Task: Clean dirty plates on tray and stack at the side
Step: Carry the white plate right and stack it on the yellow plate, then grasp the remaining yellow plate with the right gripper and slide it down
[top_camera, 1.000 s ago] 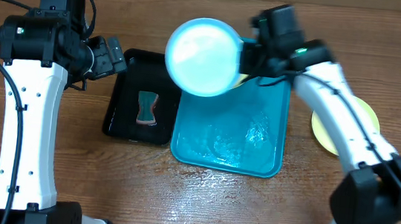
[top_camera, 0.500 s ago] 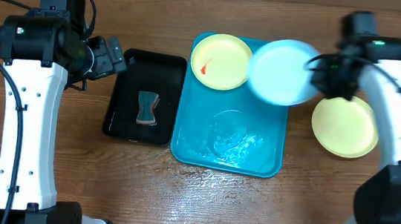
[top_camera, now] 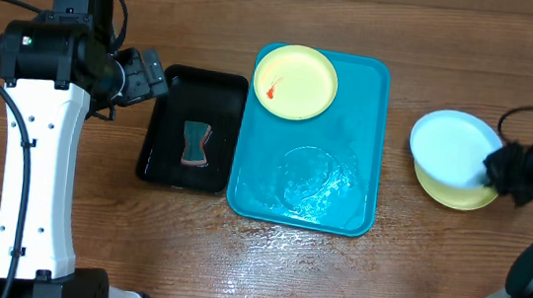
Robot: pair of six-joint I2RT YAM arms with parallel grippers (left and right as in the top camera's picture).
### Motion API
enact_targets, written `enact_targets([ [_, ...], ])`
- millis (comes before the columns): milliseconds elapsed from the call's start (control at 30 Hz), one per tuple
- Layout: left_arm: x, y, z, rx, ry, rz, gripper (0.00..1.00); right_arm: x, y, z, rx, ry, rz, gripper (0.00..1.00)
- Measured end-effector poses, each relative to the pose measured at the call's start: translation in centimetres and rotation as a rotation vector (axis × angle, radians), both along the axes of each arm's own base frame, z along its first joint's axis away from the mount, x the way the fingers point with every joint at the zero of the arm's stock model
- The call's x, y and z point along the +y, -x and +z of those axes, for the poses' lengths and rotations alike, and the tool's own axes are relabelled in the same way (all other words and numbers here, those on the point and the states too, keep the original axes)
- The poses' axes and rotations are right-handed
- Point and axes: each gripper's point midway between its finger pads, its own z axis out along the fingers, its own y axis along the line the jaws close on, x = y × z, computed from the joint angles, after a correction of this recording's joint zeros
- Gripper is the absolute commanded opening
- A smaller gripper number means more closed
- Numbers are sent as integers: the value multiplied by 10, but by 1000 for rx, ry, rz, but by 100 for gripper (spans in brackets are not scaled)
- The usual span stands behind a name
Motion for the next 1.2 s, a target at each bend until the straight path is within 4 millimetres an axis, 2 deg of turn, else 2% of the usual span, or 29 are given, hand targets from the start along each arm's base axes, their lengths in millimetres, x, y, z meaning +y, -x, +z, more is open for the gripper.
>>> enact_targets([
  [67,0,0,0,1,0,0,100,2,11,-10,25,-25,-22,6],
  [100,0,0,0,0,0,0,100,2,14,-12,31,-32,-33,15],
  [233,0,0,0,0,0,0,100,2,16,-9,32,-41,-41,30],
  [300,0,0,0,1,0,0,100,6,16,-3,24,-38,-19,36],
  [400,0,0,0,0,0,0,100,19,6,19,-43,-8,47,38],
  [533,0,0,0,0,0,0,100,58,-14,63,-186,46,205,38],
  [633,0,0,0,0,0,0,100,104,-22,80,-248,58,373,38],
  [733,0,0,0,0,0,0,100,150,-25,73,-263,67,530,38],
  [833,0,0,0,0,0,0,100,188,-23,54,-287,78,666,39],
  [867,0,0,0,0,0,0,100,198,-25,48,-307,84,707,41],
  [900,0,0,0,0,0,0,99,207,-29,43,-335,94,746,48],
  [933,0,0,0,0,0,0,100,217,-34,40,-371,102,785,51],
  [1033,0,0,0,0,0,0,100,239,-52,46,-486,116,845,54],
  [1200,0,0,0,0,0,0,100,250,-66,60,-512,107,860,54],
])
